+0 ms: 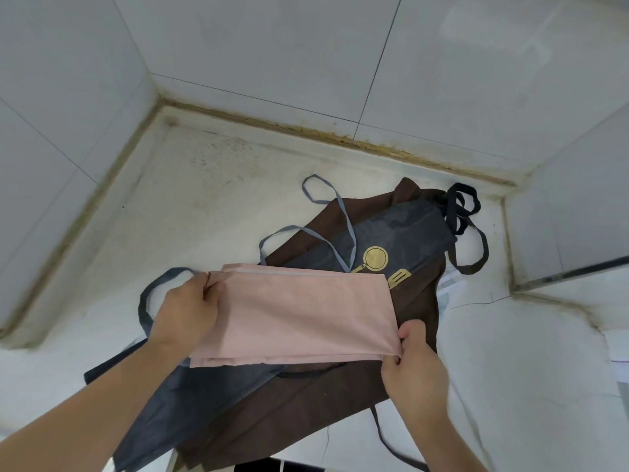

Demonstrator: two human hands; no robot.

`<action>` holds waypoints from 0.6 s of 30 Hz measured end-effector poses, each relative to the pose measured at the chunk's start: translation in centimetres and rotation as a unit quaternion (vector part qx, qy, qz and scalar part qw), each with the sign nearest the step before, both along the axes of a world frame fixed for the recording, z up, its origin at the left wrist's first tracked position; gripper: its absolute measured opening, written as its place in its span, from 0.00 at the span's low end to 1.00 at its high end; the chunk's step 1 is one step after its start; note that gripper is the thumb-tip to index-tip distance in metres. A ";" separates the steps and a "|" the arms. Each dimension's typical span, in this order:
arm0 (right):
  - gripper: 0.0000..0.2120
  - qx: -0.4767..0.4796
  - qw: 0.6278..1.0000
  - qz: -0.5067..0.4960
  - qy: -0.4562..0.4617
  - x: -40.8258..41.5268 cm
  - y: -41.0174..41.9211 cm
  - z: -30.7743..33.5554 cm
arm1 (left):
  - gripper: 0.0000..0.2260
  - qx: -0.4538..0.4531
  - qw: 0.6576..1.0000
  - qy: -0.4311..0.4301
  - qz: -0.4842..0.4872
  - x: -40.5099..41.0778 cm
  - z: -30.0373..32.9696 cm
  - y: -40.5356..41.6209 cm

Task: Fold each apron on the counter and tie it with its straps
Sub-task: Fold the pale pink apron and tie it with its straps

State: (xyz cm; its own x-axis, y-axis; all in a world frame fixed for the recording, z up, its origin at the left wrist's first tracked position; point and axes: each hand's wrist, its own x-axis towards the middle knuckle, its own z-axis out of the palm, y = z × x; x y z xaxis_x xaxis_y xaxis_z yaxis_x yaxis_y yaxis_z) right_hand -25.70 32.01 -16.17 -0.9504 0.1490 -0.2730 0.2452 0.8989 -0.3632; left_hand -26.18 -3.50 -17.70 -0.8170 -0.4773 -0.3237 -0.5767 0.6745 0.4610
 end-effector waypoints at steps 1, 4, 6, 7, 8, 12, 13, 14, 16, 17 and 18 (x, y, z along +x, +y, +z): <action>0.19 0.020 1.000 0.011 -0.007 0.1 0.1 0.0 | 0.14 -0.009 1.000 -0.007 -0.012 0.2 -0.2 -0.1; 0.24 0.016 0.999 0.021 -0.045 -0.1 0.1 0.4 | 0.08 -0.034 0.999 -0.009 -0.011 0.4 -0.1 0.3; 0.29 0.007 0.998 0.045 -0.035 0.1 -0.2 0.7 | 0.05 -0.103 0.993 0.049 -0.002 0.7 0.0 1.2; 0.32 0.011 0.997 0.071 -0.027 0.2 -0.5 0.8 | 0.10 -0.157 0.984 0.079 -0.015 0.9 0.2 1.8; 0.36 0.009 0.994 0.102 -0.027 0.0 -0.9 1.2 | 0.15 -0.199 0.973 0.113 -0.031 0.9 0.5 2.4; 0.37 -0.050 0.976 0.204 -0.059 -1.6 -4.7 3.3 | 0.26 -0.165 0.944 0.152 -0.243 0.8 0.8 6.0; 0.35 -0.065 0.974 0.212 -0.040 -1.9 -5.9 2.9 | 0.25 -0.132 0.939 0.127 -0.289 1.0 0.1 6.8; 0.31 -0.070 0.974 0.215 -0.020 -2.1 -7.1 2.6 | 0.24 -0.110 0.936 0.093 -0.322 1.4 -0.8 7.5; 0.28 -0.034 0.974 0.225 0.010 -1.7 -8.5 0.3 | 0.25 -0.109 0.928 0.027 -0.354 2.5 -2.8 7.4; 0.28 -0.001 0.971 0.239 0.025 -1.4 -8.6 -1.0 | 0.26 -0.126 0.924 0.014 -0.359 2.9 -3.6 6.8; 0.27 0.029 0.966 0.254 0.028 -1.1 -8.3 -2.4 | 0.27 -0.142 0.923 0.008 -0.357 3.2 -4.2 5.9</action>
State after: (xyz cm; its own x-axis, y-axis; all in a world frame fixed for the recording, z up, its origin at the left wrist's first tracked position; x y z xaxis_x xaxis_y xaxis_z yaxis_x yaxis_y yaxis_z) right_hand -26.77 23.69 -18.56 -0.9177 -0.3281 -0.2241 -0.2524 0.9170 -0.3090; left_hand -22.94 2.41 -21.88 -0.9598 0.1209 -0.2533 0.0669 0.9750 0.2118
